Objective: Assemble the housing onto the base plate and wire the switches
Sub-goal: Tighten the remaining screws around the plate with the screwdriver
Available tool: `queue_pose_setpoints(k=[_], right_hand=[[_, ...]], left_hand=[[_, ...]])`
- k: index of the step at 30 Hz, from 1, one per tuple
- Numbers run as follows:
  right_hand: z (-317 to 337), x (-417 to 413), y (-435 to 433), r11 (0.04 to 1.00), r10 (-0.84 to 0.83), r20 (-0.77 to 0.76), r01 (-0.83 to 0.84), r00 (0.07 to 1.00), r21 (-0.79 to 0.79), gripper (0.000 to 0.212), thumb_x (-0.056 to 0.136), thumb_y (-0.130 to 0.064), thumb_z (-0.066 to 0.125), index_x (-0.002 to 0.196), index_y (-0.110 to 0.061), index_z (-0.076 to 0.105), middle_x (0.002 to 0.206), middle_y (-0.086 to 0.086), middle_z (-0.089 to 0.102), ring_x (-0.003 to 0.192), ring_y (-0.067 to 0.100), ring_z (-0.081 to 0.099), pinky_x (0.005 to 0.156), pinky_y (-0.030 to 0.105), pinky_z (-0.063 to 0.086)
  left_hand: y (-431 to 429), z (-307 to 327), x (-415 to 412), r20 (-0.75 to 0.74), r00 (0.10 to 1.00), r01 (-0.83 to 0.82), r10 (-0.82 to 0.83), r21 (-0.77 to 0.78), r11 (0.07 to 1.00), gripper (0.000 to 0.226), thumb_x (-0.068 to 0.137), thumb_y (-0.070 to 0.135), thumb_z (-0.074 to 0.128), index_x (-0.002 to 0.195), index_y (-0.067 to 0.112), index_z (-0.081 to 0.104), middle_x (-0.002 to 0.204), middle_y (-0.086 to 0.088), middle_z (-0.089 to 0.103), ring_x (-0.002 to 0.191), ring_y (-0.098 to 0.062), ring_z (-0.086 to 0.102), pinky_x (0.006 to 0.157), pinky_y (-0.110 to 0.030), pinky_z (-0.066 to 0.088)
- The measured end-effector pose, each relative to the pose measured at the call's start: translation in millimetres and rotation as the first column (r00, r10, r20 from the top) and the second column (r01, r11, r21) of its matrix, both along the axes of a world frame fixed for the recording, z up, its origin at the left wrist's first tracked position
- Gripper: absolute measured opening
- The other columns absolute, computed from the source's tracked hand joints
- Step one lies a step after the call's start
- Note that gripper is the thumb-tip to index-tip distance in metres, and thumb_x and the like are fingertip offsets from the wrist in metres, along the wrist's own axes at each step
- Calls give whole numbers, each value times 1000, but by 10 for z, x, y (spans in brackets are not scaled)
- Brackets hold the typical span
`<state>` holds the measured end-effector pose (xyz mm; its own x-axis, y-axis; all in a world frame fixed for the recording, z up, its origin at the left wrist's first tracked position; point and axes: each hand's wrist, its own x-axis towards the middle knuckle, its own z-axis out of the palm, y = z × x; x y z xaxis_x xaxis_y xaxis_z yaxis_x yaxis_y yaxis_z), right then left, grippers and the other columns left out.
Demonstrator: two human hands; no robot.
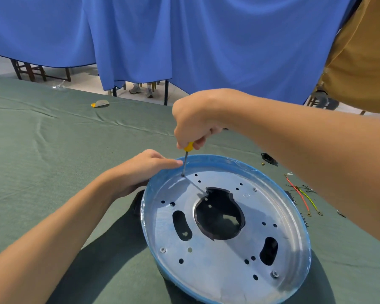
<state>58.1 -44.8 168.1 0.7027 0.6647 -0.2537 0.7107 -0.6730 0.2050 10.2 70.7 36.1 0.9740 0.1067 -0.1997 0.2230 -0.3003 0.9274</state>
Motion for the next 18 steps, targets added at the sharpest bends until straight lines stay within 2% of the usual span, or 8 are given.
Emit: queue_pose_setpoints(k=[2, 4, 7, 9, 11, 13, 16, 18], right_hand=[[-12, -4, -146, 999, -18, 24, 17, 1000, 51, 33, 90, -31, 59, 62, -14, 61, 53, -4, 62, 39, 12, 46, 41, 17, 35], [-60, 10, -398, 979, -69, 74, 53, 995, 196, 34, 87, -35, 60, 61, -14, 62, 52, -4, 63, 51, 15, 55, 46, 21, 35], [-210, 86, -823, 835, -222, 53, 162, 974, 525, 37, 85, -38, 62, 69, -5, 61, 65, 11, 65, 64, 21, 56, 52, 27, 41], [-405, 150, -1090, 722, -303, -4, 232, 953, 652, 37, 89, -38, 63, 79, -3, 68, 74, 15, 67, 68, 18, 58, 62, 32, 46], [-637, 169, -1317, 619, -354, -91, 306, 931, 723, 29, 92, -37, 61, 83, -11, 71, 76, 5, 67, 77, 20, 59, 65, 31, 43], [-856, 184, -1480, 513, -388, -158, 355, 908, 782, 23, 93, -36, 61, 83, -17, 71, 76, -1, 67, 81, 22, 60, 68, 29, 41], [-1051, 238, -1591, 345, -406, -203, 354, 891, 869, 20, 92, -36, 62, 85, -19, 70, 77, -1, 68, 80, 22, 61, 72, 32, 44], [-1101, 256, -1590, 277, -371, -230, 343, 900, 897, 19, 92, -37, 62, 85, -21, 69, 77, -3, 68, 78, 21, 62, 73, 35, 50]], left_hand=[[44, 77, -43, -83, 995, 71, -62, 101, 992, 34, 88, 42, 68, 79, 10, 78, 76, -7, 75, 63, -16, 69, 57, -25, 50], [28, 112, -70, -125, 990, 95, -73, 187, 978, 30, 89, 40, 67, 81, 13, 76, 78, -3, 76, 66, -16, 69, 64, -30, 50], [-50, 114, -70, -105, 994, 19, 8, 256, 966, 25, 95, 30, 60, 83, 11, 72, 78, -9, 73, 67, -22, 66, 67, -33, 47], [-108, 121, -53, -93, 994, -29, 55, 257, 966, 28, 98, 28, 56, 88, 7, 71, 84, -14, 74, 70, -26, 66, 70, -36, 49], [-153, 137, -34, -88, 992, -65, 85, 204, 977, 29, 100, 28, 54, 92, 5, 70, 85, -14, 75, 73, -29, 70, 74, -39, 55], [-177, 162, -14, -105, 992, -67, 75, 84, 994, 28, 101, 28, 52, 98, 8, 70, 88, -13, 76, 76, -30, 72, 74, -41, 58], [-165, 203, -1, -159, 987, -50, 39, -69, 996, 26, 102, 30, 50, 110, 12, 67, 98, -13, 75, 81, -28, 72, 76, -40, 59], [-131, 242, -8, -212, 976, -68, 39, -131, 989, 30, 100, 32, 53, 115, 9, 65, 99, -15, 74, 82, -30, 70, 80, -43, 56]])
